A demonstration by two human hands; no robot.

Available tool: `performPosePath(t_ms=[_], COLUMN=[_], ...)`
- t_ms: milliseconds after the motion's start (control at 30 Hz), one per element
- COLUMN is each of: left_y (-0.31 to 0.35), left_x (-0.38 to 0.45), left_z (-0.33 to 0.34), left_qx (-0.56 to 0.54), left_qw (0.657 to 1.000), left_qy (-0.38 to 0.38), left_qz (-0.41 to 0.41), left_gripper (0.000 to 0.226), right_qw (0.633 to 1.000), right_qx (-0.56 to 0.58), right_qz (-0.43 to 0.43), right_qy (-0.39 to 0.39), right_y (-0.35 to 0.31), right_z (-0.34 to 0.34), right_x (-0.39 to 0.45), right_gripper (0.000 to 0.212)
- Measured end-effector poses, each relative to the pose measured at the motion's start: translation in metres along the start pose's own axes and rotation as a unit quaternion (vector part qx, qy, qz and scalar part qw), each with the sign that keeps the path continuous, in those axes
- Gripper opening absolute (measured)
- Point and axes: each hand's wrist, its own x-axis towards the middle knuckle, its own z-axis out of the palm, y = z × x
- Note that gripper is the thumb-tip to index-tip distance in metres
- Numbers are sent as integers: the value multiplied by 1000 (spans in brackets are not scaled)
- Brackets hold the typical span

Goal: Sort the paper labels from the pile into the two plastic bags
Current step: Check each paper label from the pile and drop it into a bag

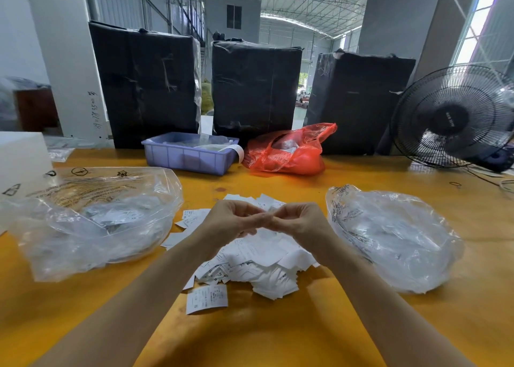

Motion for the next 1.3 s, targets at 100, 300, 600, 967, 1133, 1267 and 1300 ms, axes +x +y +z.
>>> performPosePath(t_ms=[100, 300, 600, 967, 1133, 1267, 1300], left_y=[-2, -5, -8, -8, -10, -9, -8], left_x=[2, 6, 9, 8, 8, 9, 10], left_z=[-1, -2, -2, -6, -5, -6, -7], left_qx=[-19, -51, -64, -103, -91, -109, -107], left_qw=[1000, 998, 996, 995, 995, 994, 993], left_qy=[5, 27, 40, -11, -19, 17, 29], left_qz=[1, 12, 37, -7, -32, -28, -28], left_gripper=[32, 27, 21, 30, 28, 27, 27], right_qw=[1000, 999, 997, 991, 995, 996, 996], right_qx=[8, 31, 47, 87, 61, 58, 65], right_qz=[-12, -4, 57, 105, 79, 63, 49], right_qy=[-4, -20, 8, -6, -28, 16, 39], right_y=[1, 1, -5, -7, -3, 0, 1], right_z=[0, 0, 0, -4, -7, -8, -10], right_x=[0, 0, -2, -2, 0, 2, 3], right_gripper=[25, 14, 13, 13, 9, 16, 16])
